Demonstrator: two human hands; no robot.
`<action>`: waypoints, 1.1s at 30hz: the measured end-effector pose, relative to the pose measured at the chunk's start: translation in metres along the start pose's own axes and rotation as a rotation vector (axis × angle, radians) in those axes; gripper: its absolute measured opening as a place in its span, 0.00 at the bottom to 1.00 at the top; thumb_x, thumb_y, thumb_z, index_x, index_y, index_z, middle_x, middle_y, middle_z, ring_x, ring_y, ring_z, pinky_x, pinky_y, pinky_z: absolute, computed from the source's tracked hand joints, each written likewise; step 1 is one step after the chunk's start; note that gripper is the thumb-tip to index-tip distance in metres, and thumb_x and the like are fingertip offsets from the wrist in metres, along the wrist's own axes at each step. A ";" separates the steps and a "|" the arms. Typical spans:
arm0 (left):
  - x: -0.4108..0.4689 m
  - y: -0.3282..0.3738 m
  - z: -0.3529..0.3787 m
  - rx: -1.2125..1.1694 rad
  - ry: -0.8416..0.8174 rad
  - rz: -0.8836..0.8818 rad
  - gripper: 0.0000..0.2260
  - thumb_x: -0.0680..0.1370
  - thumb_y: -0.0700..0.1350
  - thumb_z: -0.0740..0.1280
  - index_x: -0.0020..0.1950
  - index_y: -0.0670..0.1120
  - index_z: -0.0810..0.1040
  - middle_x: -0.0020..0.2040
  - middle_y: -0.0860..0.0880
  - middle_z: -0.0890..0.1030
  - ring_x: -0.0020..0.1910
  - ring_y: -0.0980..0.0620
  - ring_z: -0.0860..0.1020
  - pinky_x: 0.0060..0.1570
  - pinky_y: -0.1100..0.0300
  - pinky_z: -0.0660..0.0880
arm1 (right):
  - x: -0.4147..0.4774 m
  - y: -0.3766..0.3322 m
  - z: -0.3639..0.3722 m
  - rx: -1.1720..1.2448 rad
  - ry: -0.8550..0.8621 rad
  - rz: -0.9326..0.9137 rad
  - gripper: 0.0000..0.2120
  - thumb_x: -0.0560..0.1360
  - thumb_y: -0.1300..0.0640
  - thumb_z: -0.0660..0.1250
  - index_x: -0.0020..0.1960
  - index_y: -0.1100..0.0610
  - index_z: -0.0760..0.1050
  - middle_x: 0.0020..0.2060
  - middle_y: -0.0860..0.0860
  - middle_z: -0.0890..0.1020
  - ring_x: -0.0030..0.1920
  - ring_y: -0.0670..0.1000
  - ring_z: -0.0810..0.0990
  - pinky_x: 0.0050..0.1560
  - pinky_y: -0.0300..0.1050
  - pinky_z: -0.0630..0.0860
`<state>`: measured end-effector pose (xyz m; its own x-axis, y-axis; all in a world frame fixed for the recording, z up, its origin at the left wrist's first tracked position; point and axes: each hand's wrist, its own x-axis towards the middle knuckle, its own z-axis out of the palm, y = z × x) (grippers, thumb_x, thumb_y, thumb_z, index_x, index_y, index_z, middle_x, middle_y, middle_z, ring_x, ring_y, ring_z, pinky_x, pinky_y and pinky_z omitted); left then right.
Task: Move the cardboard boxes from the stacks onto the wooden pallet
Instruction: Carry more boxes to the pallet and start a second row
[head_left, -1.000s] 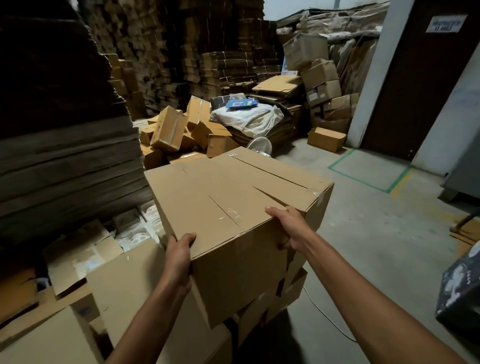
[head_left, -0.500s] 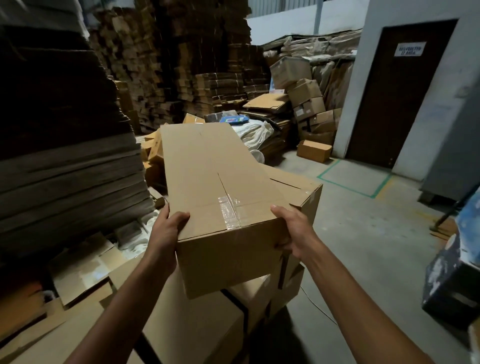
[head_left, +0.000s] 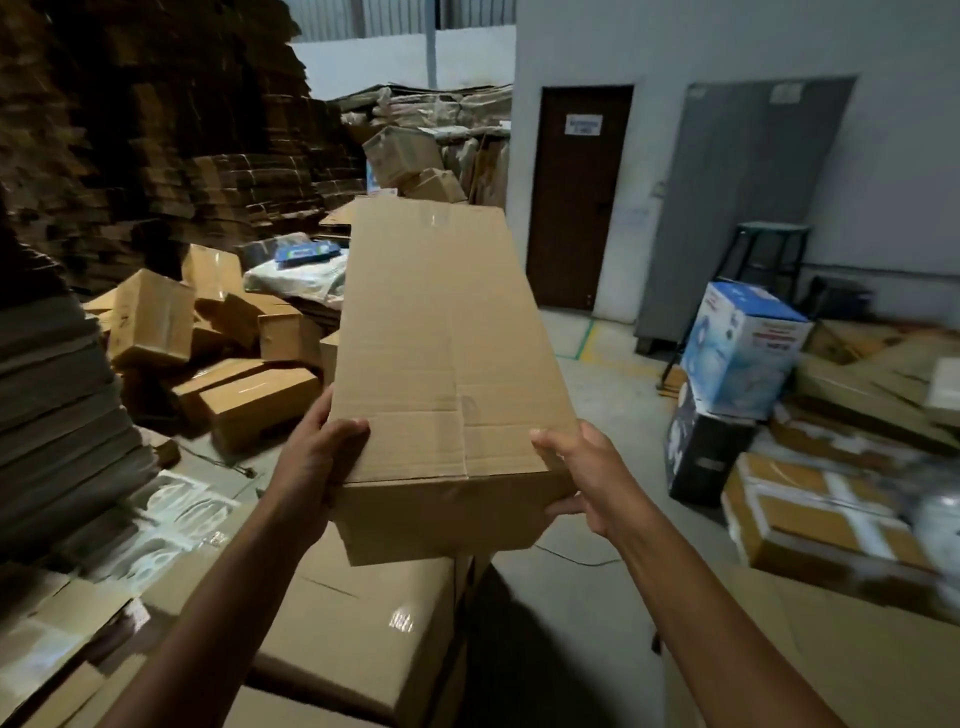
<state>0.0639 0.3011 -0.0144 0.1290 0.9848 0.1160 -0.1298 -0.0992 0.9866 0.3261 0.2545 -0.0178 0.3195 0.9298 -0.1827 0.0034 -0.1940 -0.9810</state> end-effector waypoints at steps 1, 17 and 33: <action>-0.008 0.001 0.001 -0.001 -0.036 -0.006 0.17 0.79 0.45 0.66 0.67 0.59 0.74 0.59 0.47 0.80 0.58 0.45 0.80 0.52 0.49 0.78 | -0.018 0.004 -0.003 0.013 0.042 -0.004 0.18 0.78 0.50 0.69 0.66 0.51 0.71 0.55 0.48 0.79 0.58 0.54 0.75 0.57 0.66 0.77; -0.187 0.017 0.132 -0.109 -0.518 -0.093 0.22 0.80 0.44 0.64 0.73 0.56 0.67 0.61 0.47 0.77 0.57 0.44 0.78 0.46 0.53 0.76 | -0.301 0.043 -0.142 0.045 0.599 -0.175 0.16 0.73 0.48 0.77 0.58 0.49 0.77 0.51 0.46 0.85 0.53 0.50 0.83 0.50 0.53 0.81; -0.548 0.011 0.256 -0.135 -0.855 -0.229 0.18 0.80 0.40 0.64 0.69 0.52 0.71 0.61 0.46 0.80 0.54 0.48 0.80 0.47 0.56 0.76 | -0.711 0.154 -0.259 0.026 0.991 -0.071 0.07 0.74 0.50 0.75 0.48 0.45 0.78 0.47 0.46 0.85 0.48 0.48 0.83 0.56 0.60 0.82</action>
<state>0.2436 -0.2759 -0.0372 0.8473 0.5308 0.0174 -0.1189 0.1576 0.9803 0.3450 -0.5173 -0.0224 0.9670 0.2549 0.0022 0.0365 -0.1302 -0.9908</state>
